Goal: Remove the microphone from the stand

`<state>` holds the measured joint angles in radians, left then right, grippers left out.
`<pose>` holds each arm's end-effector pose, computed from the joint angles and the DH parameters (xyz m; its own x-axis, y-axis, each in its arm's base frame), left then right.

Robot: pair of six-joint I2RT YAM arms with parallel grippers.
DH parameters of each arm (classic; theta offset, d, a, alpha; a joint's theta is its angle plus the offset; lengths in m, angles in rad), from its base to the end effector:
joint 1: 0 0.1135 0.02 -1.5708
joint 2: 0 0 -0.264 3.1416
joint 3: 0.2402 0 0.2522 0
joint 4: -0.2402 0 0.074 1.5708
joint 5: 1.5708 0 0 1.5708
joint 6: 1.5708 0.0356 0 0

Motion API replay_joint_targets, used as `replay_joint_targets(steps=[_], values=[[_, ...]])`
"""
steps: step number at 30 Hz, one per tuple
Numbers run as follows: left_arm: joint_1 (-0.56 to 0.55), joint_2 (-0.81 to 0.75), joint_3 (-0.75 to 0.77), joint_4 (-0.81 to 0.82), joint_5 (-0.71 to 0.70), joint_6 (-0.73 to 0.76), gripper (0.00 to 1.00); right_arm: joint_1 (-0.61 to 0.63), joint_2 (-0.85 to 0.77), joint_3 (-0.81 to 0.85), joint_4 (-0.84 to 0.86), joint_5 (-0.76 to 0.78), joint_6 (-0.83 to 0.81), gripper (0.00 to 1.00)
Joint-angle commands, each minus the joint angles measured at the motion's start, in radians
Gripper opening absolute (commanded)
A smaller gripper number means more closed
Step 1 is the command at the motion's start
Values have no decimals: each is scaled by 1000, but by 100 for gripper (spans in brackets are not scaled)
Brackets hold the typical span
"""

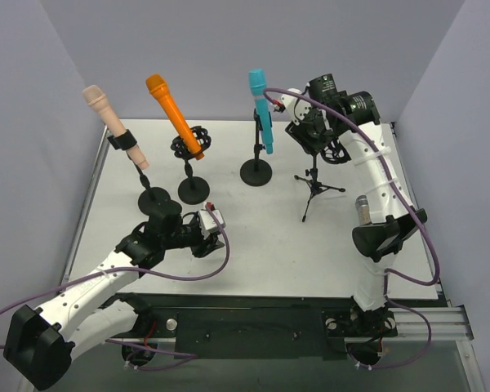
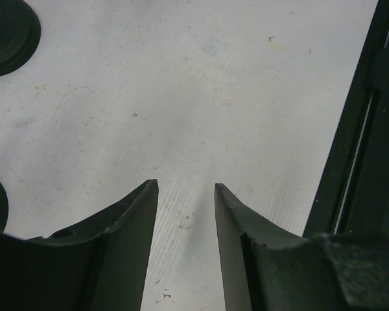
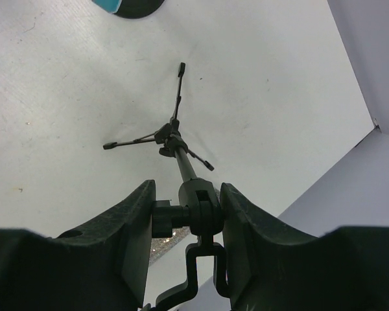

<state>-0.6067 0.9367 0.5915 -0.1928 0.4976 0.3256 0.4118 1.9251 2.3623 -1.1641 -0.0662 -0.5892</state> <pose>0.1586 -0.1307 0.2458 -0.1309 0.4330 -0.8919 0.9284 0.3691 0.0430 0.3564 0.1582 0.4464 -0.2592 -0.7183 -0.6457 -0.7081 0.5960 -0.3787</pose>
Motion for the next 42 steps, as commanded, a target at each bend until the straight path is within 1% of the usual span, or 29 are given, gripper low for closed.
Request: replay_joint_targets(steps=[1, 5, 12, 20, 21, 22, 23, 24, 25, 26, 27, 28, 29, 30, 32, 34, 38, 41, 42], values=[[8, -22, 42, -8, 53, 10, 50, -44, 17, 28, 29, 32, 11, 0], [16, -27, 34, -7, 61, 9, 50, -88, 14, 40, 37, 5, 34, 0], [18, -22, 30, 4, 71, -3, 50, -183, -6, 41, 116, -67, 124, 0], [18, -1, 39, 10, 79, -13, 50, -208, 49, 71, 175, -121, 203, 0], [18, -1, 39, 10, 79, -11, 50, -209, 58, 71, 184, -126, 216, 5], [18, 1, 41, 9, 79, -10, 50, -214, 63, 71, 187, -130, 221, 16], [18, 1, 42, 7, 76, -8, 50, -217, 69, 74, 196, -129, 232, 25], [18, 1, 45, 4, 76, -7, 51, -222, 74, 78, 201, -123, 239, 39], [18, 1, 45, 3, 75, -7, 51, -226, 75, 90, 216, -119, 259, 45], [18, -1, 48, -2, 75, -7, 51, -228, 69, 97, 225, -113, 285, 55], [18, -1, 48, -2, 75, -5, 51, -232, 66, 115, 254, -110, 299, 59], [19, -3, 48, -5, 75, -5, 51, -235, 49, 121, 276, -103, 337, 66], [22, -3, 48, -7, 75, -5, 51, -237, 40, 132, 312, -101, 353, 70], [22, -4, 47, -5, 75, -8, 51, -238, 14, 135, 337, -101, 380, 75], [25, -4, 42, -2, 76, -11, 51, -238, -30, 135, 394, -106, 414, 81], [28, -1, 36, 4, 78, -14, 51, -238, -75, 134, 457, -112, 452, 84], [25, 8, 30, 23, 81, -22, 51, -238, -150, 108, 495, -135, 503, 85], [25, 14, 33, 35, 82, -23, 51, -237, -213, 26, 512, -156, 540, 84], [25, 16, 33, 35, 84, -23, 51, -234, -248, -30, 515, -162, 554, 84]])
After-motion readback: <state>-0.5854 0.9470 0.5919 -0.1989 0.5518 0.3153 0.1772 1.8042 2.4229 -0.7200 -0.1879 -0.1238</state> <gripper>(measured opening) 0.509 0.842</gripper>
